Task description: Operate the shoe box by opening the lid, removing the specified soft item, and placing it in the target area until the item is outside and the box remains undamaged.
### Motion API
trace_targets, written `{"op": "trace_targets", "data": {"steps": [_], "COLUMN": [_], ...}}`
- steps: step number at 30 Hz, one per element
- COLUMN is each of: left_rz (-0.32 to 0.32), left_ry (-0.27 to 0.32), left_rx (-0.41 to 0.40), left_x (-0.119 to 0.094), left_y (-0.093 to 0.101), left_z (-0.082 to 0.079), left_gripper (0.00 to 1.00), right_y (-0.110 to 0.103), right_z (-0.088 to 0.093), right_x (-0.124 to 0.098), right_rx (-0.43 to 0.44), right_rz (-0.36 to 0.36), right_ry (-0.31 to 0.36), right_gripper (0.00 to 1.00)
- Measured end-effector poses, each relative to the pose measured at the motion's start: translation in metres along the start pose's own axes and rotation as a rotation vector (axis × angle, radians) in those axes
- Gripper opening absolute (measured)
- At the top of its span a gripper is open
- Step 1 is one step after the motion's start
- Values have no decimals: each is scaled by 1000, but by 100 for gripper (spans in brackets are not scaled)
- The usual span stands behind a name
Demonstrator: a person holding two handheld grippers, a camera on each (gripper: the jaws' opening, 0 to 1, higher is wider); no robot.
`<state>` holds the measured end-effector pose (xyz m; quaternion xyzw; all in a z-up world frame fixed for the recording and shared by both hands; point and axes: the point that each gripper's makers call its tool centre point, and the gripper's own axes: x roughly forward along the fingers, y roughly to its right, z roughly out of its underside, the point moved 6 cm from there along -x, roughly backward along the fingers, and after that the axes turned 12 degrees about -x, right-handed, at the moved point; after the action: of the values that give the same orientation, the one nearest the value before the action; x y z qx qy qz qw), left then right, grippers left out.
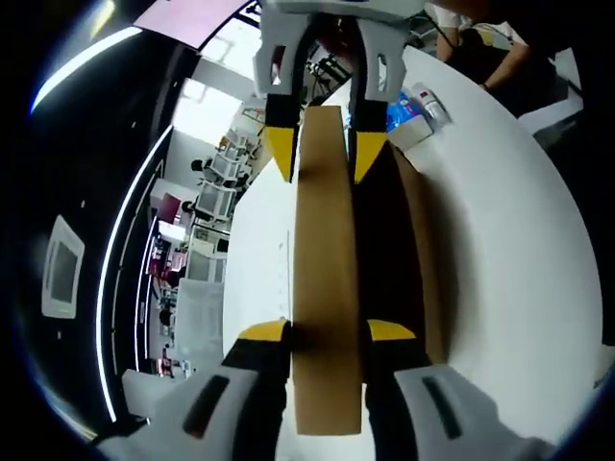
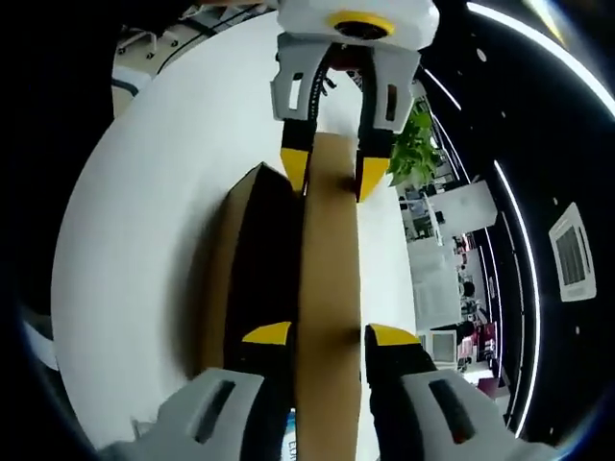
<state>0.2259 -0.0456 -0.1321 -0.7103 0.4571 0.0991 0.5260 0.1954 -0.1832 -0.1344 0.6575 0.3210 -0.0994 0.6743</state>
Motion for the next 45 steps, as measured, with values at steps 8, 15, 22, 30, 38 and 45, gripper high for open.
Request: {"op": "trace_targets", "data": {"steps": [8, 15, 22, 30, 38, 45], "left_rz": [-8, -38, -92, -136, -160, -150], "left_ry": [-5, -10, 15, 22, 15, 15], "left_rx": [14, 38, 44, 76, 109, 109], "left_x": [-1, 0, 3, 5, 11, 14], "left_y": [11, 25, 25, 32, 43, 52], "left_z": [-1, -1, 3, 9, 15, 18], "left_gripper": [30, 29, 29, 29, 29, 29], "right_y": [-5, -16, -27, -36, -53, -65], "right_z": [-2, -6, -9, -13, -14, -15], "right_x": [-1, 0, -1, 1, 7, 11], "right_rx": [-2, -22, -43, -38, -33, -54], "right_rz": [15, 49, 95, 121, 169, 199], "right_ry": [-4, -21, -46, -53, -49, -63], "right_gripper": [27, 27, 27, 27, 27, 27]}}
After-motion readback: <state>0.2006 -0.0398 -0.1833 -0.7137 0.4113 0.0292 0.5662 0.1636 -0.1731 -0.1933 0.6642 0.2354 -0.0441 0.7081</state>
